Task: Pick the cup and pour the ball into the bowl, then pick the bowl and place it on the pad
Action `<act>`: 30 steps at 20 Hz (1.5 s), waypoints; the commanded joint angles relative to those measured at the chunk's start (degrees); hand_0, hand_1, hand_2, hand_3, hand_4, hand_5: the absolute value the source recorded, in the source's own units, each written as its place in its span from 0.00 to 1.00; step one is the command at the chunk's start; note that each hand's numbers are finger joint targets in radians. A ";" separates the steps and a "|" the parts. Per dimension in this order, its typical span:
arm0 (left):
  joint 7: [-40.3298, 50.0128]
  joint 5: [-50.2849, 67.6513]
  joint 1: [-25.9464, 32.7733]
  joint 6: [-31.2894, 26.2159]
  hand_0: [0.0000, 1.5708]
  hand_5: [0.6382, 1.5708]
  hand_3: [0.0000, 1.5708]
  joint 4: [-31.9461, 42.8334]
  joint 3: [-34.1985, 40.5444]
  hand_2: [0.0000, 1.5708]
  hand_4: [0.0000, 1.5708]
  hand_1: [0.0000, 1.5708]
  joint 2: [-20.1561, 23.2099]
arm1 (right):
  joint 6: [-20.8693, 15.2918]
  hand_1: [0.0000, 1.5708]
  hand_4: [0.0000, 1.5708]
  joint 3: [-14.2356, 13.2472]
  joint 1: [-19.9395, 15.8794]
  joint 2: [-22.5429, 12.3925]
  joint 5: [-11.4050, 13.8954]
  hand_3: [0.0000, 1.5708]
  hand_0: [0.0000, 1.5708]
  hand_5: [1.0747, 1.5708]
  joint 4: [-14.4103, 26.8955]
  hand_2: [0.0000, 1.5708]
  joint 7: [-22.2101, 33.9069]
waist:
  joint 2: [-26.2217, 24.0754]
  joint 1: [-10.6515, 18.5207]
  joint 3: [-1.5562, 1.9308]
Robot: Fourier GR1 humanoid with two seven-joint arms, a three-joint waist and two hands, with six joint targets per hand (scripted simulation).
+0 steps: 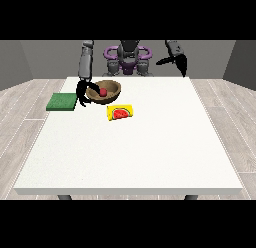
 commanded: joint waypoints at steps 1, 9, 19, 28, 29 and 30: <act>-0.12 0.09 -2.31 -0.05 0.00 0.97 0.00 -0.30 -0.46 0.00 0.38 0.00 -0.76 | -12.48 1.00 0.60 4.15 2.54 -1.58 8.72 0.96 1.00 0.96 4.93 1.00 5.75 | 5.11 2.16 1.88; -0.41 2.16 3.95 -0.39 0.00 0.84 0.00 6.21 2.46 0.00 0.61 0.00 -0.78 | -16.77 1.00 0.55 9.71 0.51 -1.81 13.43 0.60 1.00 0.99 -0.33 1.00 26.07 | -9.26 -2.00 1.96; -3.10 3.99 8.80 -0.96 0.00 0.83 0.00 12.70 8.72 0.00 0.64 0.00 3.76 | -6.02 1.00 0.51 12.88 -4.62 -6.69 13.35 0.46 1.00 1.00 -12.08 1.00 47.67 | -16.20 -12.38 2.18; -6.07 5.45 4.29 -3.51 0.00 0.88 0.00 11.95 10.11 0.00 0.74 0.00 5.53 | -2.89 1.00 0.50 5.39 -7.12 -14.25 10.22 0.43 1.00 1.00 -11.91 1.00 42.56 | -5.97 -8.59 2.20; -4.54 7.98 3.02 -8.05 0.00 0.90 0.00 8.90 11.08 0.00 0.77 0.00 8.77 | -1.09 1.00 0.53 2.70 -8.67 -19.76 9.40 0.30 1.00 1.00 -9.05 1.00 41.87 | -4.50 -5.81 2.23; -3.34 7.61 2.84 -6.42 0.00 0.93 0.00 7.39 10.50 0.00 0.80 0.00 7.44 | 1.30 1.00 0.56 1.51 -7.42 -21.57 8.48 0.14 1.00 1.00 -8.08 1.00 38.64 | -4.55 -5.88 2.24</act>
